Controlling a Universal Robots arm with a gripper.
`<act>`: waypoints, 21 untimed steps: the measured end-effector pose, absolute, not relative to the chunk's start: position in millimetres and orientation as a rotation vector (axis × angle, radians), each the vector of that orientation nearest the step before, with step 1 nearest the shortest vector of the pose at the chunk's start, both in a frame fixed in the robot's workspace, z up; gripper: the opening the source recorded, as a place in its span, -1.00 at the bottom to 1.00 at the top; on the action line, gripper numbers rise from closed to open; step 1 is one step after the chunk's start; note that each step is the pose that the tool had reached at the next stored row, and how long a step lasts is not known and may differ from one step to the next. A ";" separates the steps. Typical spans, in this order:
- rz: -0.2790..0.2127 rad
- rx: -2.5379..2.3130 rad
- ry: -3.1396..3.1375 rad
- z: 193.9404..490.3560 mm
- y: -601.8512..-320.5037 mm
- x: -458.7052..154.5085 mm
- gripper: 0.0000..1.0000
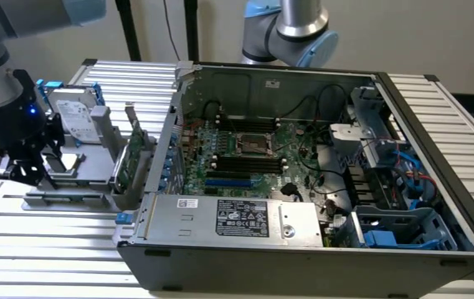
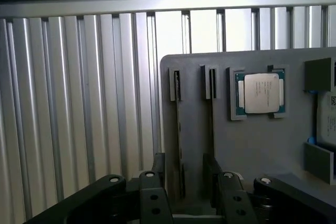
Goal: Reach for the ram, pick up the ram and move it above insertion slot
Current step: 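Pick up the ram and move it above insertion slot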
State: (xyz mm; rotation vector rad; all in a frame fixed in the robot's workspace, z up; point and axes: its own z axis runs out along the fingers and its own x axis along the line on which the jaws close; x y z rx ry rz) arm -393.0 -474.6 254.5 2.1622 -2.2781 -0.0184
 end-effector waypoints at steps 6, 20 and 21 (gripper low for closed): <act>-0.018 2.162 -2.278 243.6 -476.4 -393.0 -0.15; -0.018 2.173 -2.267 218.2 -478.0 -392.4 -0.15; -0.018 2.179 -2.262 216.3 -478.0 -392.1 -0.15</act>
